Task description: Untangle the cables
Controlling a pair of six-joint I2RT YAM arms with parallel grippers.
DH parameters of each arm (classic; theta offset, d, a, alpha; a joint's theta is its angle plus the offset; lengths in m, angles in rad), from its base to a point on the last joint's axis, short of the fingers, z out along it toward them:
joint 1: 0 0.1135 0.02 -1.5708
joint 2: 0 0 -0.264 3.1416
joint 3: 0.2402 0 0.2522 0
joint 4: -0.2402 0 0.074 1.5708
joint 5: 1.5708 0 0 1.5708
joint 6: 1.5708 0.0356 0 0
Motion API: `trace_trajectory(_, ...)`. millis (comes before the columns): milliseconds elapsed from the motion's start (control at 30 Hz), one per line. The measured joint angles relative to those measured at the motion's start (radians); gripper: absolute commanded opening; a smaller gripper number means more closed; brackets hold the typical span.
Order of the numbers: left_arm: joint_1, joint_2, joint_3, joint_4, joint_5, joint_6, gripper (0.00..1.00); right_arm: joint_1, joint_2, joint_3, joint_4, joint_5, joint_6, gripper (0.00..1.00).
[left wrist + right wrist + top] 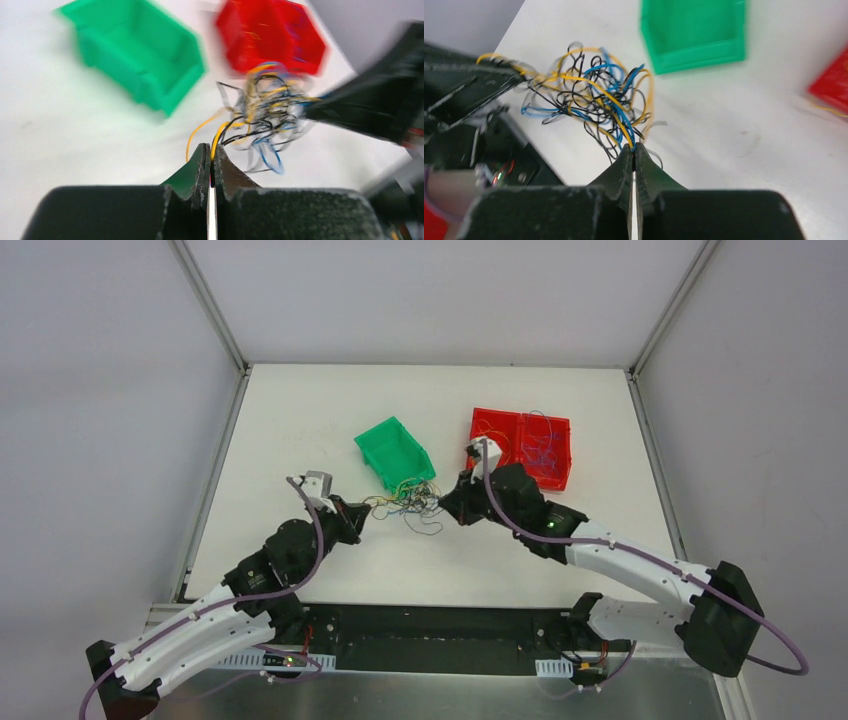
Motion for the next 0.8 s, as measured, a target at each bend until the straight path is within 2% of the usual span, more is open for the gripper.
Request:
trace_trajectory(133, 0.0, -0.007, 0.002, -0.14, -0.3, -0.136, 0.0, -0.073, -0.085, -0.021, -0.031, 0.203, 0.069, 0.0)
trace_trajectory(300, 0.0, -0.093, 0.002, -0.236, -0.514, -0.24, 0.0, -0.357, -0.292, -0.103, -0.114, 0.351, 0.213, 0.0)
trace_trajectory(400, 0.0, -0.158, 0.002, -0.272, -0.593, -0.277, 0.0, -0.502, -0.406, -0.135, -0.184, 0.397, 0.283, 0.0)
trace_trajectory(500, 0.0, -0.213, 0.002, -0.324, -0.667, -0.315, 0.0, -0.588, -0.493, -0.145, -0.256, 0.455, 0.342, 0.0)
trace_trajectory(800, -0.003, -0.365, -0.001, -0.47, -0.8, -0.446, 0.0, -0.7, -0.731, -0.147, -0.444, 0.672, 0.479, 0.0)
